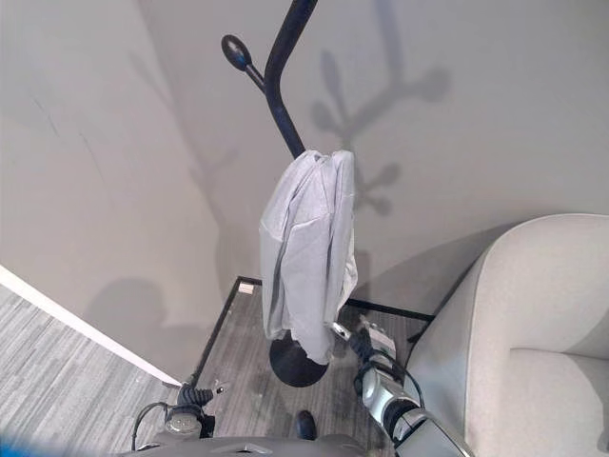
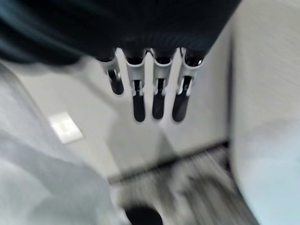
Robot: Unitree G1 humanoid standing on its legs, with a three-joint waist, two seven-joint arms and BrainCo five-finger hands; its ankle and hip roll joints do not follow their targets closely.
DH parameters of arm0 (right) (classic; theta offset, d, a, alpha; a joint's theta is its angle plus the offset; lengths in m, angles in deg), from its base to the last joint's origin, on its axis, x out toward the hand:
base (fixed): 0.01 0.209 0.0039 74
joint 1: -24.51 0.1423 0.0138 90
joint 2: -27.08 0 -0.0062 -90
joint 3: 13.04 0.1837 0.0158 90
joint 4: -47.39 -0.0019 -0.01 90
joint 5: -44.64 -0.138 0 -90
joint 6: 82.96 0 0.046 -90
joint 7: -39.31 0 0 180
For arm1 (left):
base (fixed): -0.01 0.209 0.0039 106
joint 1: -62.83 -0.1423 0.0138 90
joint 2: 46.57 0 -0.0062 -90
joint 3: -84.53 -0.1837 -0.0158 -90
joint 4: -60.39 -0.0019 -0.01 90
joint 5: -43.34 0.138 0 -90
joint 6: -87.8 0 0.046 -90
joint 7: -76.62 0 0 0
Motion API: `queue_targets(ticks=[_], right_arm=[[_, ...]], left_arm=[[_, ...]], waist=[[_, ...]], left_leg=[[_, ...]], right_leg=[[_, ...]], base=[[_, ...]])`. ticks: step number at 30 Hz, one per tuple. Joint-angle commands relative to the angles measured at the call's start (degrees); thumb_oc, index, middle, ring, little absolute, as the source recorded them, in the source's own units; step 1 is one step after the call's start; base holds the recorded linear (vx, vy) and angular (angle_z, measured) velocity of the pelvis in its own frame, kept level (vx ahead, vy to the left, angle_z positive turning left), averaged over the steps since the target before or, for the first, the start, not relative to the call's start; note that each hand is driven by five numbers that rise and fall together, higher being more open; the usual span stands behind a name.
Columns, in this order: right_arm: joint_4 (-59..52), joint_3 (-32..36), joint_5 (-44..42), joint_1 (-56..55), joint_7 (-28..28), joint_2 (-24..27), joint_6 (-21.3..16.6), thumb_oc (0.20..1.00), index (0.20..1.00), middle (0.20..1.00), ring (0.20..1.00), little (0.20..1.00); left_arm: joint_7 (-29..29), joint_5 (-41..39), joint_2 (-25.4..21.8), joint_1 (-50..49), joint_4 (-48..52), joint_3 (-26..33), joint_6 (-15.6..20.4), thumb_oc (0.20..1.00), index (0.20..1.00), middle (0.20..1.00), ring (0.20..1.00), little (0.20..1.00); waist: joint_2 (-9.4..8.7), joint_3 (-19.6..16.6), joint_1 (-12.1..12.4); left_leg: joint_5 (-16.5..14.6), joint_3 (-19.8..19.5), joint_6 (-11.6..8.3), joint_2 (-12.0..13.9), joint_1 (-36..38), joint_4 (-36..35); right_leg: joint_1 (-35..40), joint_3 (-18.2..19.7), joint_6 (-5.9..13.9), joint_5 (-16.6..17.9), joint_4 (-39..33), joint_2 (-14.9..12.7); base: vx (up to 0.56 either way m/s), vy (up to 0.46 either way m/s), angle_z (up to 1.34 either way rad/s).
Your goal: Hang the clothes on the sofa on the clothes rack.
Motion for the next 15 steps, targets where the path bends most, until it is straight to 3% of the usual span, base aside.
queue_targets(ticks=[1,4,5,6,7,8,9,10,11,13,15], right_arm=[[6.4,-1.1,-5.3,-1.5,-2.4,-1.9,0.0,1.000,1.000,1.000,1.000,1.000],[7.4,3.7,-12.8,-3.3,-2.2,-2.6,-1.0,1.000,1.000,1.000,1.000,1.000],[8.1,6.7,-17.6,-3.7,-1.8,-3.0,-1.4,1.000,1.000,1.000,1.000,1.000],[9.7,14.1,-29.3,-3.9,-1.3,-3.2,-2.4,1.000,1.000,1.000,1.000,1.000],[9.8,14.1,-29.3,-3.8,-1.3,-3.2,-2.4,1.000,1.000,1.000,1.000,1.000],[10.5,17.9,-35.7,-3.6,-1.3,-3.3,-3.4,1.000,1.000,1.000,1.000,1.000],[12.0,22.1,-42.5,-3.0,-0.9,-3.2,-4.1,1.000,1.000,1.000,1.000,1.000],[17.1,33.0,-63.5,-1.1,-1.5,-3.1,-6.9,1.000,1.000,1.000,1.000,1.000],[17.2,33.0,-63.5,-1.0,-1.6,-3.1,-7.0,1.000,1.000,1.000,1.000,1.000],[19.2,38.0,-78.0,0.5,-2.6,-3.6,-9.0,1.000,1.000,1.000,1.000,1.000],[18.9,39.6,-83.2,2.0,-2.1,-4.6,-10.6,1.000,1.000,1.000,1.000,1.000]], left_arm=[[-4.4,-4.3,-2.0,0.5,-0.4,2.2,0.7,1.000,1.000,1.000,1.000,1.000],[-6.5,-12.8,-1.5,-1.1,-0.3,6.3,1.3,1.000,1.000,1.000,1.000,1.000],[-7.4,-15.7,-1.5,-1.4,-0.3,7.8,1.3,1.000,1.000,1.000,1.000,1.000],[-8.2,-20.3,-1.3,-1.7,-0.9,10.7,0.7,1.000,1.000,1.000,1.000,1.000],[-8.3,-20.3,-1.3,-1.7,-0.9,10.6,0.7,1.000,1.000,1.000,1.000,1.000],[-8.2,-21.7,-1.3,-1.7,-1.5,11.6,0.7,1.000,1.000,1.000,1.000,1.000],[-8.2,-22.6,-1.2,-1.7,-2.0,12.0,0.5,1.000,1.000,1.000,1.000,1.000],[-7.9,-24.6,-1.1,-0.8,-3.4,12.8,-0.2,1.000,1.000,1.000,1.000,1.000],[-7.9,-24.6,-1.1,-0.7,-3.4,12.8,-0.2,1.000,1.000,1.000,1.000,1.000],[-8.1,-25.8,-0.6,0.0,-4.2,12.8,-0.6,1.000,1.000,1.000,1.000,1.000],[-8.7,-26.2,0.4,0.5,-3.9,11.5,-0.5,1.000,1.000,1.000,1.000,1.000]], waist=[[-1.74,1.3,0.3],[-1.75,1.2,0.3],[-1.71,1.2,0.3],[-1.45,1.1,0.2],[-1.42,1.2,0.3],[-1.11,1.3,0.3],[-0.91,1.3,0.3],[-0.78,1.2,0.0],[-0.63,1.1,0.1],[-0.49,1.1,-0.1],[-0.51,1.1,-0.2]], left_leg=[[6.3,0.1,-2.16,2.8,4.6,-0.7],[6.3,0.1,-2.20,2.7,4.7,-0.8],[6.1,0.1,-2.22,2.7,4.7,-0.8],[5.8,0.1,-2.23,2.8,4.9,-0.9],[5.8,0.1,-2.23,2.8,5.0,-0.9],[5.4,0.3,-2.24,3.0,5.3,-1.1],[5.2,0.4,-2.19,3.1,5.5,-1.2],[4.8,0.6,-2.20,2.9,5.5,-1.4],[4.5,0.6,-2.12,3.1,5.6,-1.4],[3.8,0.9,-2.12,3.2,5.7,-1.5],[3.4,1.1,-2.14,3.1,5.8,-1.5]], right_leg=[[2.6,0.8,4.90,-3.1,0.9,-2.3],[2.6,0.7,5.06,-3.0,0.9,-2.3],[2.7,0.7,5.11,-3.0,0.9,-2.3],[2.9,0.8,5.08,-3.1,0.9,-2.2],[3.0,0.8,5.07,-3.1,0.9,-2.2],[3.3,0.9,4.98,-3.3,0.9,-1.9],[3.4,0.9,4.91,-3.4,0.9,-1.8],[3.2,1.0,4.76,-3.3,0.9,-1.8],[3.2,1.0,4.80,-3.6,0.9,-1.7],[3.2,1.1,4.75,-3.6,0.9,-1.5],[3.0,1.2,4.74,-3.5,0.9,-1.3]], base=[[0.00,0.000,0.00],[0.00,0.000,0.00],[0.00,0.000,0.00],[0.00,0.000,0.00],[0.00,0.000,0.00],[0.00,0.000,0.00],[0.01,0.014,-0.11],[0.02,0.015,-0.18],[0.02,0.013,-0.25],[0.02,0.011,-0.15],[-0.01,0.010,-0.05]])
